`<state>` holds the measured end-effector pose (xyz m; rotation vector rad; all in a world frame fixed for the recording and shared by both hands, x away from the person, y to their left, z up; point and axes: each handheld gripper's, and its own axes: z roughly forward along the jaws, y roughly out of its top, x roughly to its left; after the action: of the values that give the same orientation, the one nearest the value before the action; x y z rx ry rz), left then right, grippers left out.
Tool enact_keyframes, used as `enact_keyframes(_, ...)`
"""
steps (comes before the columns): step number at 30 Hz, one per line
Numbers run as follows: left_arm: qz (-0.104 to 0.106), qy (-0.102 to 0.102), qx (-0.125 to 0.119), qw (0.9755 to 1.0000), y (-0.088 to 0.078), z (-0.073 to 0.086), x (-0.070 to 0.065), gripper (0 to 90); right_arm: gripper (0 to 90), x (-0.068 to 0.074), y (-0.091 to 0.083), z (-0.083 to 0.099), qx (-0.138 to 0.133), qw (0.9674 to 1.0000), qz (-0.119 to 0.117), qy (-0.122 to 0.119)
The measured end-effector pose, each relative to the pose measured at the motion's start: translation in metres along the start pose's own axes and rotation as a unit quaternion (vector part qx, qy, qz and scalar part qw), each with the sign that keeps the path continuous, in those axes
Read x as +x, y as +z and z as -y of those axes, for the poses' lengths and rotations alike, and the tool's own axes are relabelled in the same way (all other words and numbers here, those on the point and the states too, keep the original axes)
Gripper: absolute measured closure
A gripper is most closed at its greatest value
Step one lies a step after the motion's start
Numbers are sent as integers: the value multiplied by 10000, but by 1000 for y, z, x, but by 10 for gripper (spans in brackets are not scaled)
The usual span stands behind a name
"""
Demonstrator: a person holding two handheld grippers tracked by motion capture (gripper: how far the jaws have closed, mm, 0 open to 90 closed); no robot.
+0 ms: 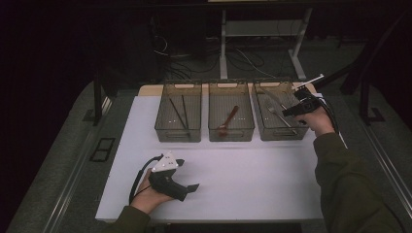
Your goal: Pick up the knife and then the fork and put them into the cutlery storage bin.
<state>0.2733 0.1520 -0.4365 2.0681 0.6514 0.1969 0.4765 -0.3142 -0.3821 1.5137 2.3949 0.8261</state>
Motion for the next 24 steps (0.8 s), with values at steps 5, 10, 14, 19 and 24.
enact_keyframes(5, -9, -3, -31, 10000, -2, 0, 1, 0, 640, 0, 2, 1, -209, 9998, 37, 65)
enact_keyframes(10, -19, 3, -43, 10000, -3, 0, 2, 0, 483, 1, -13, 5, -582, 9983, -74, 29)
enact_keyframes(14, -31, -25, -42, 10000, -3, 1, 2, 0, 397, 7, -26, 14, -877, 9959, -180, -117)
enact_keyframes(19, -42, -52, -63, 10000, -4, 1, 3, 0, 320, 16, -41, 31, -1265, 9910, -369, -229)
enact_keyframes(24, -52, -93, -77, 9999, -5, 0, 4, 0, 275, 32, -52, 51, -1549, 9854, -539, -467)
